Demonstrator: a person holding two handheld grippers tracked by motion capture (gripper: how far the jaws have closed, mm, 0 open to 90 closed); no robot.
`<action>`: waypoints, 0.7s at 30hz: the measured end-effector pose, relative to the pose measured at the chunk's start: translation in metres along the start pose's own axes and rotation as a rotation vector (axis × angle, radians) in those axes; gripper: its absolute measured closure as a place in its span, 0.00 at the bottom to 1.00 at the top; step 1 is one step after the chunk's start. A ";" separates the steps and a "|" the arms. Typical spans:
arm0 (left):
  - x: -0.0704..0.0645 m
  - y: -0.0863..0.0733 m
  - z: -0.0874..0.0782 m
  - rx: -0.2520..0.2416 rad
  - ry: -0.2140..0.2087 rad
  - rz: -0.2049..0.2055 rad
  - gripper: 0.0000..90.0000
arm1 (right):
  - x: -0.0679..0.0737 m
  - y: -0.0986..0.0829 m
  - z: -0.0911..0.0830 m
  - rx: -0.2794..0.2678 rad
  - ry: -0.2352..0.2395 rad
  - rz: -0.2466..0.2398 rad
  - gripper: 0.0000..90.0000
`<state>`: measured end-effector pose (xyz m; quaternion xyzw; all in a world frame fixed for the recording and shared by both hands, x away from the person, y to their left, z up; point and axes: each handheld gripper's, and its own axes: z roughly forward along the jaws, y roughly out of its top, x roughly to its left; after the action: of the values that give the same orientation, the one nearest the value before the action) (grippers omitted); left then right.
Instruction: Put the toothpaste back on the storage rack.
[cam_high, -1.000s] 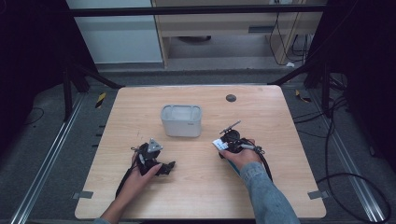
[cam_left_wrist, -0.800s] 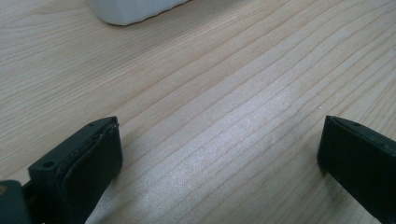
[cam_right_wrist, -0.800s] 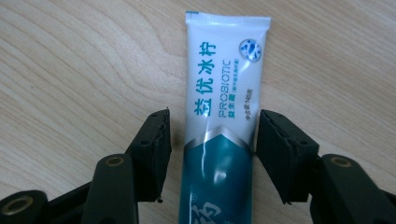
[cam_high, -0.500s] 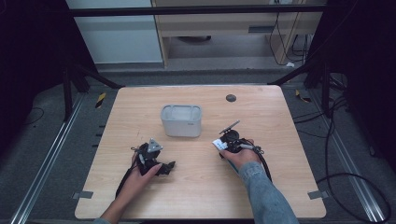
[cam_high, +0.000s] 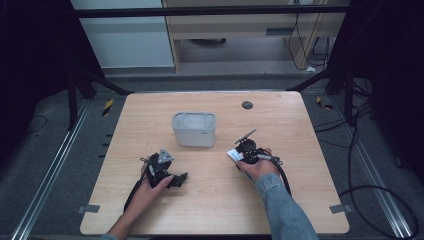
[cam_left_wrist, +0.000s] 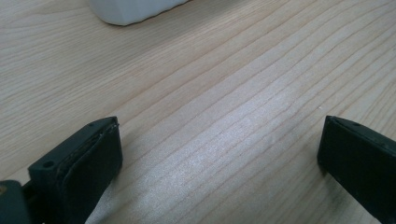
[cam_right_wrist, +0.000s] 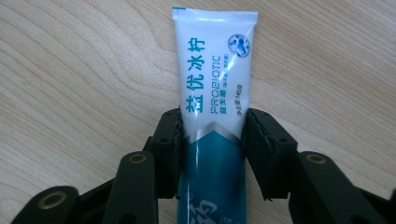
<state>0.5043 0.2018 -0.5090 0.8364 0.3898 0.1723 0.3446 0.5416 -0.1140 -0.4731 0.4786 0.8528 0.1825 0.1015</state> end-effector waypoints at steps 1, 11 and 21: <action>0.000 0.000 0.000 0.000 -0.001 0.000 0.00 | -0.001 0.000 0.000 -0.003 -0.005 -0.002 0.67; 0.000 0.000 0.000 0.000 -0.001 0.000 0.00 | 0.001 0.000 -0.003 -0.012 -0.011 -0.006 0.80; 0.000 0.000 0.000 0.000 0.000 0.000 0.00 | -0.001 0.000 -0.008 -0.022 -0.010 0.005 0.87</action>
<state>0.5043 0.2018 -0.5090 0.8365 0.3897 0.1723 0.3446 0.5395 -0.1160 -0.4659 0.4805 0.8490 0.1899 0.1107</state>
